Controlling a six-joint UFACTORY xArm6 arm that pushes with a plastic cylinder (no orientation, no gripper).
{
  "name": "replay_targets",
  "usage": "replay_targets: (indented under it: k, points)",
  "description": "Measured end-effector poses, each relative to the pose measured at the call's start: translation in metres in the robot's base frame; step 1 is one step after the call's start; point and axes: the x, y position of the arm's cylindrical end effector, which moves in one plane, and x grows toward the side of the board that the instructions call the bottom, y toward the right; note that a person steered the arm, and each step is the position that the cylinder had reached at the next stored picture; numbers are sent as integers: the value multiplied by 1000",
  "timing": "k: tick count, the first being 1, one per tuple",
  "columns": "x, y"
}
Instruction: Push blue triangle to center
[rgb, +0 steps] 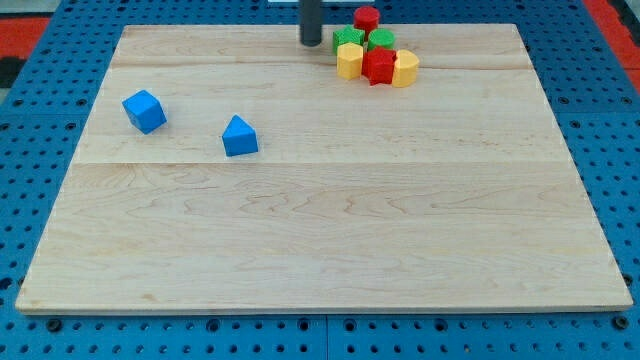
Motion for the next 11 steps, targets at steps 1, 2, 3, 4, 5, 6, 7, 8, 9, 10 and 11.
replay_targets:
  k: [1, 2, 3, 4, 5, 6, 7, 8, 9, 10, 11]
  points:
    - [50, -38]
    - [104, -74]
    - [133, -83]
    - [167, -84]
    - [187, -72]
    - [193, -57]
    - [210, -43]
    - [226, -30]
    - [217, -8]
    - [210, 11]
    - [210, 40]
